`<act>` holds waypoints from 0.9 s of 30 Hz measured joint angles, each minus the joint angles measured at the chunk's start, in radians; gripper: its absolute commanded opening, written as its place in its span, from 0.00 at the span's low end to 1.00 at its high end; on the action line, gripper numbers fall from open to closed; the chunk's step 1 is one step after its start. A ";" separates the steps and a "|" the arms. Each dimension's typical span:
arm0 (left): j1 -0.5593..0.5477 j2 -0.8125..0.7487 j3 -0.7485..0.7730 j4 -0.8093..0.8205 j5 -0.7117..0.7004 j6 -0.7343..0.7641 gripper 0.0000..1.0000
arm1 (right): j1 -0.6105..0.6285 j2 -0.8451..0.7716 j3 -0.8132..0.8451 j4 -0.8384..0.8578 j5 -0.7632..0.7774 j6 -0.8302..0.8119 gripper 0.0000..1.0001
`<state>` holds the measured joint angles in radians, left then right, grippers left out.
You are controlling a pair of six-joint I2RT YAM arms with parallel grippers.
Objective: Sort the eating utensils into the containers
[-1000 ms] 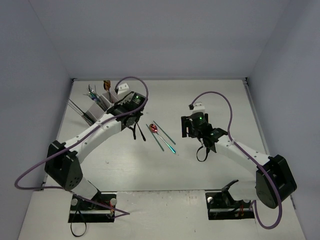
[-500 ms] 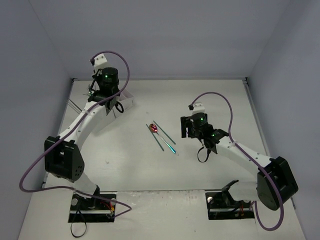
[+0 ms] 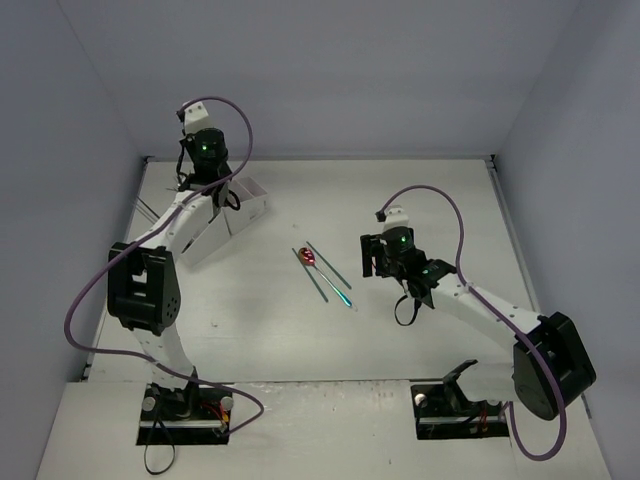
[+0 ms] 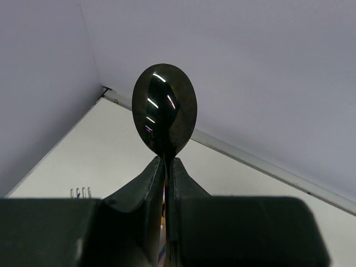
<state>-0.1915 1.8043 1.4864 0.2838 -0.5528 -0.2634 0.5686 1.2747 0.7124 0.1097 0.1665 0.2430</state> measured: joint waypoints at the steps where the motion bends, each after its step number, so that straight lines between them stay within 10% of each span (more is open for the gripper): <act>1: -0.001 0.003 -0.005 0.021 0.003 0.004 0.00 | 0.000 0.001 0.000 0.000 0.000 -0.001 0.69; 10: -0.003 0.028 -0.147 0.164 -0.025 0.037 0.05 | 0.000 0.013 -0.003 0.005 -0.005 -0.005 0.69; 17: -0.003 0.029 -0.219 0.200 -0.033 0.039 0.42 | 0.000 0.012 -0.005 0.007 -0.024 -0.006 0.69; 27: -0.025 -0.194 -0.343 0.095 -0.030 -0.029 0.60 | 0.000 -0.004 -0.019 0.007 -0.055 -0.005 0.69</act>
<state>-0.2162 1.6103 1.1433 0.3785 -0.5829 -0.2919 0.5686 1.2705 0.6933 0.1165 0.1112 0.2379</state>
